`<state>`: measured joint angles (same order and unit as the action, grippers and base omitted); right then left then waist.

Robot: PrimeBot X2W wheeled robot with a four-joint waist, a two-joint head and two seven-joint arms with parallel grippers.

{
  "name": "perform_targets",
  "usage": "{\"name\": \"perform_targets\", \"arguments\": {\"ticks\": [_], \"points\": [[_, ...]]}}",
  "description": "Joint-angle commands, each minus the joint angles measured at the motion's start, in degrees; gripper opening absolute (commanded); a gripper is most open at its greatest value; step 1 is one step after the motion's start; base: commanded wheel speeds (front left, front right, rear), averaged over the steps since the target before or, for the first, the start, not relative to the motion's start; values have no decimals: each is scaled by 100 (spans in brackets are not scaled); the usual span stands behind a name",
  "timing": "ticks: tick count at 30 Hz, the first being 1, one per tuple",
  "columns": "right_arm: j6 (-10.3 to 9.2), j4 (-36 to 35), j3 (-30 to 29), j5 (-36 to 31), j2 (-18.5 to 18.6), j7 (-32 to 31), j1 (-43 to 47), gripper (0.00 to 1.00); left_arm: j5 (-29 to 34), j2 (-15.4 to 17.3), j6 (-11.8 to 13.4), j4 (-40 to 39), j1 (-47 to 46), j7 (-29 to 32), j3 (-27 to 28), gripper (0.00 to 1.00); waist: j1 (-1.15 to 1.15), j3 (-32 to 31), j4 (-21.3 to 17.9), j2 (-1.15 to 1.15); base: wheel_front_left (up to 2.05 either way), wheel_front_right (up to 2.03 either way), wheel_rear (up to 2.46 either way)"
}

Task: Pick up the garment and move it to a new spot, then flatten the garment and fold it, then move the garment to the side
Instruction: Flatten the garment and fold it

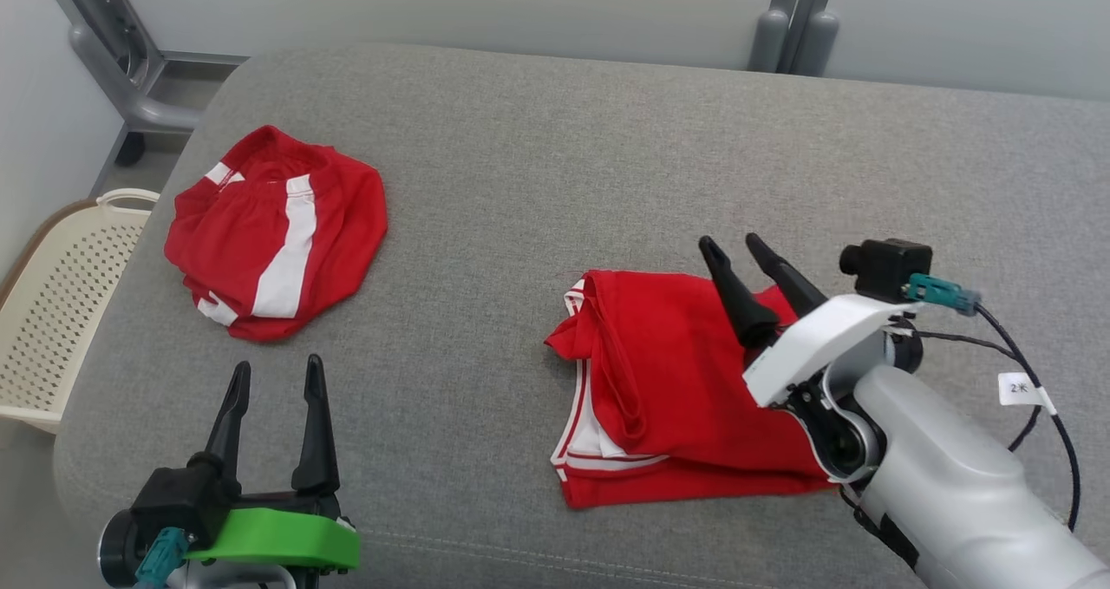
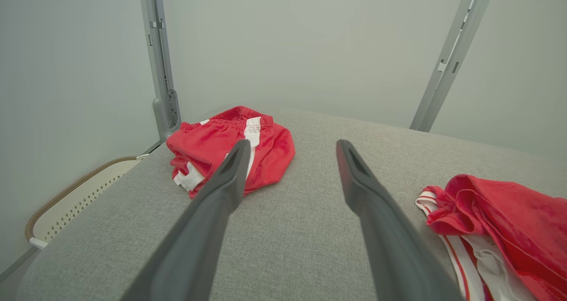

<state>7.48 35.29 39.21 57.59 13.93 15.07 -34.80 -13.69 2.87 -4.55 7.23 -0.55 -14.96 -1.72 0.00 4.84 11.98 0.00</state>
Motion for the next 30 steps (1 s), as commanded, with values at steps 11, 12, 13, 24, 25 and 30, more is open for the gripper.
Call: {"name": "perform_targets", "arguments": {"ticks": [11,12,13,24,25,30], "points": [[1,-120,-1220,-1237,305,23,873,100,64,5,39,-111,91,-20,68,100,0,10,-102,0,0,0,0],[2,-63,-1249,-1294,319,23,896,100,59,5,47,-117,99,-19,67,100,0,10,-111,0,0,0,0],[1,3,-1286,-1356,355,24,896,100,53,5,44,-120,103,-19,65,100,0,12,-118,0,0,0,0],[1,526,-1198,-1255,339,-555,1008,100,1,5,71,-139,29,-19,18,100,0,99,-190,0,0,0,0],[1,575,-1176,-1232,340,-599,1003,100,-3,5,70,-135,20,-19,7,100,0,108,-188,0,0,0,0],[1,660,-1094,-1110,360,-533,904,100,-21,5,57,-104,-47,-20,-44,100,0,157,-146,0,0,0,0]]}}
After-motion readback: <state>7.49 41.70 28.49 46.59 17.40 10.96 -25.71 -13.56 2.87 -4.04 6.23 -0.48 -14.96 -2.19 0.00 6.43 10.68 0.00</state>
